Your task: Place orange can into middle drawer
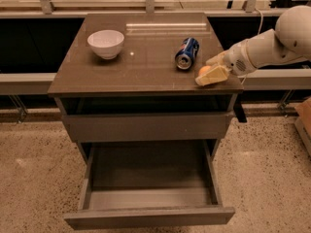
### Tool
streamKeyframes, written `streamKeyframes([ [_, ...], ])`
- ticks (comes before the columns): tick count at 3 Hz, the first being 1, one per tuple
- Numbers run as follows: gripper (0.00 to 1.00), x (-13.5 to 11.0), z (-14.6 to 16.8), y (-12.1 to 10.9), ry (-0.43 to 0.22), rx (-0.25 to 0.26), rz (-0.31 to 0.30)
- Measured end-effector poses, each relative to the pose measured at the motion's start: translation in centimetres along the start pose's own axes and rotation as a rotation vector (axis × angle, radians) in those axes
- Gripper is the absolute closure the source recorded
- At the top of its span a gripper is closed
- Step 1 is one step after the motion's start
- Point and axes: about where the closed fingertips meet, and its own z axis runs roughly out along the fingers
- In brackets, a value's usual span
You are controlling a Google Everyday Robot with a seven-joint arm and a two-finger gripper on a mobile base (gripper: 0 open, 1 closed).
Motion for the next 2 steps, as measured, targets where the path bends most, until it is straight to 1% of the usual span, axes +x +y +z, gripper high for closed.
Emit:
streamKeyframes([
  [1,0.64,-1.1,-1.0,0.5,-0.047,-0.027,-0.029],
  [2,0.87,-3.6,-4.0,2.7,-0.096,-0.059,-0.105],
])
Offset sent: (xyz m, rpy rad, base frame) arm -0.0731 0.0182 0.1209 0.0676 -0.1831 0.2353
